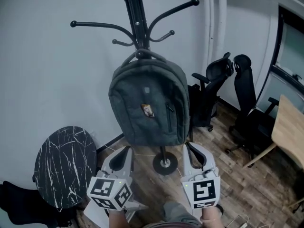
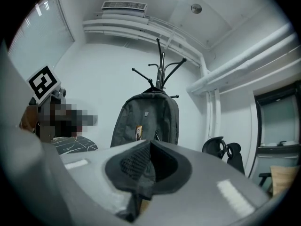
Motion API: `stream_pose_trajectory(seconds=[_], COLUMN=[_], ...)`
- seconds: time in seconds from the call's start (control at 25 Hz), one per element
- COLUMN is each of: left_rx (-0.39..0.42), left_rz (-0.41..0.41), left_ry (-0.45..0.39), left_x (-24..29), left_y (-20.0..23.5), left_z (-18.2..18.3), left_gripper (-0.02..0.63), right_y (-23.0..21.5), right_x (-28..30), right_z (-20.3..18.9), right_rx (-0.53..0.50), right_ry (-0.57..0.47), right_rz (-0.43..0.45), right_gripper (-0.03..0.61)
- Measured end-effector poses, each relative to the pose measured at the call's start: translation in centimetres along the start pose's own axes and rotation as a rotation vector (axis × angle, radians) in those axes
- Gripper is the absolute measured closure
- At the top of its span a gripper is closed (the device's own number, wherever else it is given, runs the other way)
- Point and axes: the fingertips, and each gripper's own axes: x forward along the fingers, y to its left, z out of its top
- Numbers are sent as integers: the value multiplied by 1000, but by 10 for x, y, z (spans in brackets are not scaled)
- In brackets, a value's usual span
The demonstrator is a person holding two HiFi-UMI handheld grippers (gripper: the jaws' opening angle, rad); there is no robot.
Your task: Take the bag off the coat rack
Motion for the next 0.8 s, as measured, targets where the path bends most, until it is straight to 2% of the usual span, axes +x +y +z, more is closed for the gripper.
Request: stream_pose_trajectory(seconds=[0.44, 0.52, 0.56, 0.8], left_rx=[1, -3, -5, -21], left_rz=[42, 54, 62, 99], left_ry=[-3, 2, 3, -7], left_x=[25, 29, 32, 42], left_y=[31, 38, 42, 61], left_z=[9, 10, 10, 11], left_gripper=[596, 566, 545, 529], right_y=[-25, -27, -27, -35], right_x=[32, 39, 42, 59], right_z=[1, 0, 0, -4], right_rx=[28, 24, 21, -15], right_ry=[-27, -25, -24, -16], right_rz=[-20, -15, -9, -15], right_gripper=[574, 572, 561, 504])
